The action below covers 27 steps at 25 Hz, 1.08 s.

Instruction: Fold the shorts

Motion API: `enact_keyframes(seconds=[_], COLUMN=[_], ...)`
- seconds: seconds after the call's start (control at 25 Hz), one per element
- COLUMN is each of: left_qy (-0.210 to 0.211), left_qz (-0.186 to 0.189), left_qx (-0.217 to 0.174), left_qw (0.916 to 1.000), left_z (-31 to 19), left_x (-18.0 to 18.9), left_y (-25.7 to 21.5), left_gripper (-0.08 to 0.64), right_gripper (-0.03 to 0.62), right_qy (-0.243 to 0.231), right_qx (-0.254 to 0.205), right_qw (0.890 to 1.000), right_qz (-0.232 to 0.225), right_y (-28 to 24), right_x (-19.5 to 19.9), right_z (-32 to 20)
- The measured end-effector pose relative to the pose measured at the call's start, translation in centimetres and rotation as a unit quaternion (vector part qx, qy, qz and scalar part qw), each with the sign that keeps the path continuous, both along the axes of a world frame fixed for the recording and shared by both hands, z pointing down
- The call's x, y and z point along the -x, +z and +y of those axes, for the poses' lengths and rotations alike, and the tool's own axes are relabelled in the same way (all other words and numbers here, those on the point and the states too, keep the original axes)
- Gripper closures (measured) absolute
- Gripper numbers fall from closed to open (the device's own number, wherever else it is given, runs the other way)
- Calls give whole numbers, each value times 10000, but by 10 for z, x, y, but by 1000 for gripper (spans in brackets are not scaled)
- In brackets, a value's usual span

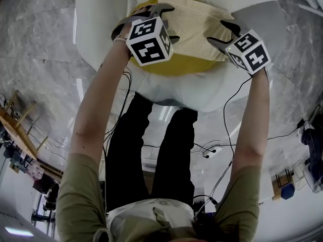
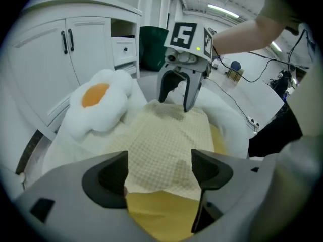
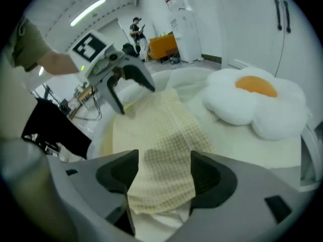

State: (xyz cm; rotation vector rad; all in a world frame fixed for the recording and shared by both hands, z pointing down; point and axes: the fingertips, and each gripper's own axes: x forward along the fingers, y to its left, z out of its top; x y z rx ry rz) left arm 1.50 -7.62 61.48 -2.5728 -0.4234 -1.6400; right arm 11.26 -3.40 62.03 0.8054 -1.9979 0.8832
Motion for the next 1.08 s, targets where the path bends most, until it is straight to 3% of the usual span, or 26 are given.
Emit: enact_keyframes(seconds=[0.12,0.2,0.24,0.32,0.44,0.52,0.6,0.72,0.88,0.96,1.08], left_qy=[358,480,448,236,-163,-439,-1009,-2178,-3559,-4003,-4443], left_qz=[-678,-1046,-1051,-793,-249,59,492,1183,1966,2204,2448], left_qx=[262,554,595,479,171,-16,71,296,-84,-246,-450], left_qw=[9967,9918,9917,9954,9994,9990,9937,9684,9136,8891,8606], left_z=[-11,-7,-7,-11,-15,-14,-8,-3,-12,-5,11], left_x=[16,25,26,23,25,24,14,1,4,16,37], left_y=[20,35,38,31,4,-21,-56,-122,-229,-291,-385], left_gripper=[183,181,181,181,183,183,183,183,184,184,184], right_gripper=[281,279,279,279,279,279,279,279,279,281,281], right_qy=[-540,-718,-664,-218,888,1505,2112,2920,3990,4425,4821], right_qx=[585,1014,1075,887,111,-515,-1029,-1615,-2451,-2714,-2983], right_qw=[9951,9901,9902,9951,9959,9870,9719,9426,8833,8546,8238], right_qz=[589,654,602,368,139,211,168,137,211,133,-10], right_y=[27,46,49,41,2,-34,-77,-144,-245,-310,-411], right_x=[-18,-19,-18,-20,-31,-39,-44,-48,-54,-49,-37], right_z=[31,46,47,40,27,24,28,41,51,62,77])
